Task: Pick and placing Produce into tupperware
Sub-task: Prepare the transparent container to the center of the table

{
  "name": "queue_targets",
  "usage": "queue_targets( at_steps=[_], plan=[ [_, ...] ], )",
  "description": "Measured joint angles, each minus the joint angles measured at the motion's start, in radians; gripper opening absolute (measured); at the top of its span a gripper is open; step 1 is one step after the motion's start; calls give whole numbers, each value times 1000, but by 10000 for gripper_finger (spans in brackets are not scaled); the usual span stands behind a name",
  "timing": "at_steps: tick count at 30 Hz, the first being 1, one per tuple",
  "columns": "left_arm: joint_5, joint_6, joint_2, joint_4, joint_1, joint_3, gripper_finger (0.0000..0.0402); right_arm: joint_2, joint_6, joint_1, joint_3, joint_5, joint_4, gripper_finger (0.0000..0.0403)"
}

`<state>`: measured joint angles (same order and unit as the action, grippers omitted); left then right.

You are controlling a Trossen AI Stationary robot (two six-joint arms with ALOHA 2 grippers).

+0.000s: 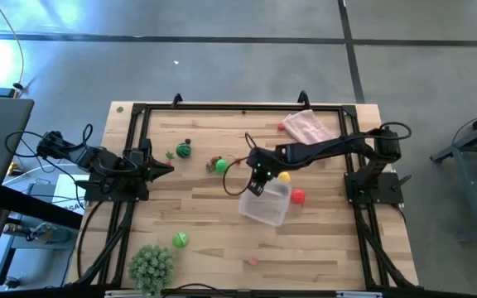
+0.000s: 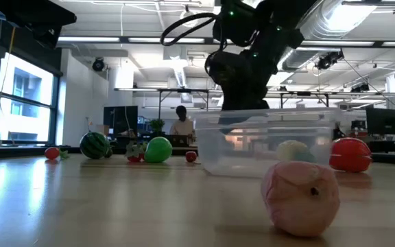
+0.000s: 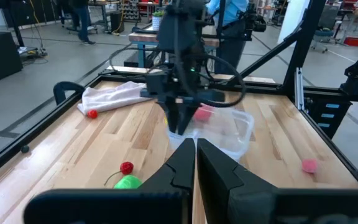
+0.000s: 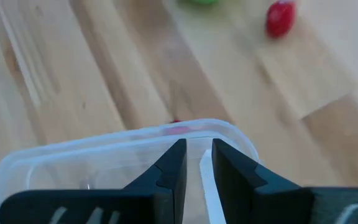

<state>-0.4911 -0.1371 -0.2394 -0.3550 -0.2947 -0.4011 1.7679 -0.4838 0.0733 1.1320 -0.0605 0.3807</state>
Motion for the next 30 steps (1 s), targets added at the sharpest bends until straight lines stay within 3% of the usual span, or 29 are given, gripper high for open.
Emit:
queue_targets(
  at_steps=[22, 30],
  plan=[
    [0, 0, 0, 0, 0, 0, 8, 0, 152, 202, 0, -44, -65, 67],
    [0, 0, 0, -6, 0, 0, 8, 0, 173, 127, 0, -122, -64, 67]
  ],
)
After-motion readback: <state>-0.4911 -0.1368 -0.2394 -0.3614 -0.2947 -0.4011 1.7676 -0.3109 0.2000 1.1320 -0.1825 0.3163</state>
